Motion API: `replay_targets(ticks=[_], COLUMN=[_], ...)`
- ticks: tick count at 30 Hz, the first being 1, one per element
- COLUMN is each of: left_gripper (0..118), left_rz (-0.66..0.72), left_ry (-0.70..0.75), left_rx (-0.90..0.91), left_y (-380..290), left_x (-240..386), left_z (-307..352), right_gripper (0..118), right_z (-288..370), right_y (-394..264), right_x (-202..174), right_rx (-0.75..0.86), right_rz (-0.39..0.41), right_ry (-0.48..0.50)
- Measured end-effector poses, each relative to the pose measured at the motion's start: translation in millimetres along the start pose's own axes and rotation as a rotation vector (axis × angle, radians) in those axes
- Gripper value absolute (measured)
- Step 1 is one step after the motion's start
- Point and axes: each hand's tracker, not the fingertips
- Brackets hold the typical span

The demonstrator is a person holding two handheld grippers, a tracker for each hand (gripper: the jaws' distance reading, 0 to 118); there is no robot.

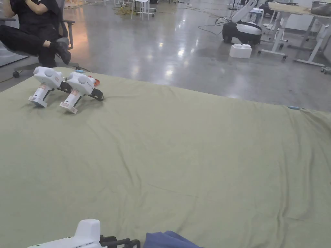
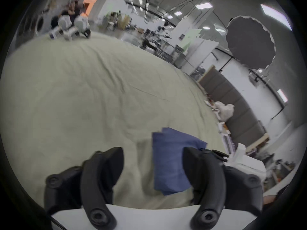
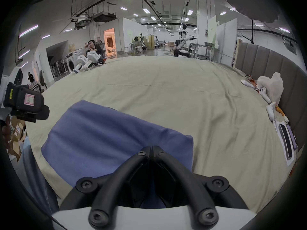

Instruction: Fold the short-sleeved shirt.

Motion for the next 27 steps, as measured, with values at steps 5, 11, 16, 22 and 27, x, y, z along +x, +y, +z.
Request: replay_targets(ticks=[5,11,16,22,27], left_gripper=[97,90,65,43,34], left_rz=[0.16,0.237,0.225,0.25,0.258], left_ry=[-0.203,-0.281,-0.262,-0.284,-0.3], left_rx=[-0.112,-0.337,-0.31,-0.277,-0.246], left_y=[19,25,16,7,3], left_x=[-25,-28,-25,-31,-28], left_z=[-30,-84,-104,-100,-95], right_gripper=[2,2,2,2,2], right_z=[0,-1,1,-1,0], right_y=[0,0,1,0,1], right_x=[0,4,5,4,1], right_rx=[-0.004,-0.006,-0.005,0.007,0.016], right_rz=[-0.006,-0.014,-0.014,0.013,0.046], right_ry=[0.007,0.022,0.023,0.024,0.016])
